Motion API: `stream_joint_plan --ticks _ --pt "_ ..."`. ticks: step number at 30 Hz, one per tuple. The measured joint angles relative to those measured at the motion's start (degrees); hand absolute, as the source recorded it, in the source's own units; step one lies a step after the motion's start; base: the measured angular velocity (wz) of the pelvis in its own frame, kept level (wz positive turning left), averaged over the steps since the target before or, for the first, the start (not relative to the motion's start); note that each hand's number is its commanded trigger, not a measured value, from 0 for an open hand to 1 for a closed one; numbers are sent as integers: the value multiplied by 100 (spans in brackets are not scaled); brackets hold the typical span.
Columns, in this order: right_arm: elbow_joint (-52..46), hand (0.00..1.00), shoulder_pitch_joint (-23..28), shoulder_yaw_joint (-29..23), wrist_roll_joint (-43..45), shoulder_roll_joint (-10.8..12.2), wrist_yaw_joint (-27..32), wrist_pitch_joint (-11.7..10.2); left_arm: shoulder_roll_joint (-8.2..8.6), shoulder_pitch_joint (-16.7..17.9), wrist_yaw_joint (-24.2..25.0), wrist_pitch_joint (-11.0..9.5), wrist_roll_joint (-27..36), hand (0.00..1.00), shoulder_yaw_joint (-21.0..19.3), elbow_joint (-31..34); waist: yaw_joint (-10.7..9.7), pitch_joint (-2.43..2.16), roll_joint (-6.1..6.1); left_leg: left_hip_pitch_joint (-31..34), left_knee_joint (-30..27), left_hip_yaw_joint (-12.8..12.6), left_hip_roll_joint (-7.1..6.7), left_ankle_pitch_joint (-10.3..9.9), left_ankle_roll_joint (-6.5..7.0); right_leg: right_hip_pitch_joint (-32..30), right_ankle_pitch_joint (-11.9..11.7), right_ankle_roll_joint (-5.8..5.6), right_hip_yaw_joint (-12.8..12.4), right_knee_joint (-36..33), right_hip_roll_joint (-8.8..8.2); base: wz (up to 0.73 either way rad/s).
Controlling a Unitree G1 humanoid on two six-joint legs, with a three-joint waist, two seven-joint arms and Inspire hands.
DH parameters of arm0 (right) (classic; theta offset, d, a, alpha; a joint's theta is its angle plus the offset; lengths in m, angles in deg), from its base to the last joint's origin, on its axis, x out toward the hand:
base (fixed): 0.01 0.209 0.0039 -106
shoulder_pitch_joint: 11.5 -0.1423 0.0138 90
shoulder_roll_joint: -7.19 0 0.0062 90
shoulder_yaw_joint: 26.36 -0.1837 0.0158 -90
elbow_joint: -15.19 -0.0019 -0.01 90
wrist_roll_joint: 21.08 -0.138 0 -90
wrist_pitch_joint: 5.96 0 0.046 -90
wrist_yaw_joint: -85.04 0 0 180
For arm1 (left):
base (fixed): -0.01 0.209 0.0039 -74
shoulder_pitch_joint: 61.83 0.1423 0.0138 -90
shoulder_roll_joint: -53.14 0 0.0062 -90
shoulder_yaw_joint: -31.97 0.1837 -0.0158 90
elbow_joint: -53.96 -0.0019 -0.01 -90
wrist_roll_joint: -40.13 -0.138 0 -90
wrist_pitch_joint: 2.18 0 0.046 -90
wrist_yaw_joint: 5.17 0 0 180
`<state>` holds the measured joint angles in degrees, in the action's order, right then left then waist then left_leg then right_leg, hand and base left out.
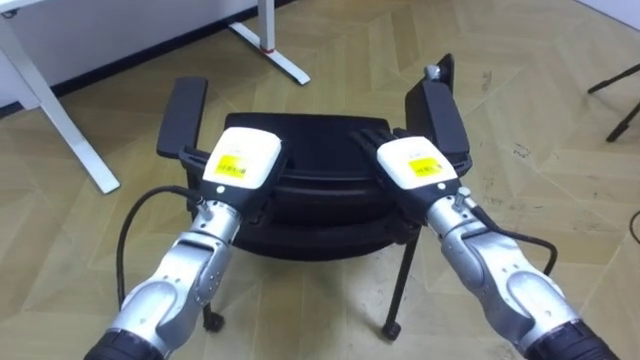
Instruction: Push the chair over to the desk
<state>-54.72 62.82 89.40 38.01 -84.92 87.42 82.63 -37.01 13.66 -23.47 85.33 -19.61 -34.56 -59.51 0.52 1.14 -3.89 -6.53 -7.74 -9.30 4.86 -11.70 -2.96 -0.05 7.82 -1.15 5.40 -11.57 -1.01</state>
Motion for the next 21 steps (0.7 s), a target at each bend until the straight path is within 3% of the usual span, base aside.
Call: stream_joint_plan --ticks 3,4,5,6,7,15,21 --pt "89 0 -5 0 51 6 54 -13 3 0 10 -24 7 100 0 -15 -4 -2 -2 -11 -2 21 3 0 0 31 0 0 27 8 -1 3" --pt "224 10 -8 2 52 21 187 -55 19 -1 17 -30 7 100 1 -31 -8 -4 -5 -26 -3 37 6 0 0 60 0 0 43 14 0 7" --pt "308 28 -8 8 66 47 280 -66 33 -1 23 -30 5 100 1 -60 -9 -3 -4 -60 -3 41 8 0 0 105 0 0 48 39 3 5" --pt "358 76 -8 9 98 68 318 -79 38 0 26 -33 5 100 1 -84 -7 -4 -3 -85 -3 41 8 0 0 148 0 1 49 75 4 0" --pt "419 100 -7 9 184 94 375 -100 41 -1 37 -40 5 100 1 -114 -7 -5 2 -123 -4 41 8 0 0 204 -1 1 50 110 6 0" --pt "574 100 -7 18 404 111 674 -113 78 -2 53 -54 4 100 -3 -131 -9 -9 66 -106 -5 60 8 0 0 208 -2 3 101 107 1 2" --pt "823 100 -114 7 430 159 958 -27 174 10 99 -156 6 100 33 -135 21 -22 220 -78 -4 157 8 0 0 224 -2 3 211 104 -13 9"
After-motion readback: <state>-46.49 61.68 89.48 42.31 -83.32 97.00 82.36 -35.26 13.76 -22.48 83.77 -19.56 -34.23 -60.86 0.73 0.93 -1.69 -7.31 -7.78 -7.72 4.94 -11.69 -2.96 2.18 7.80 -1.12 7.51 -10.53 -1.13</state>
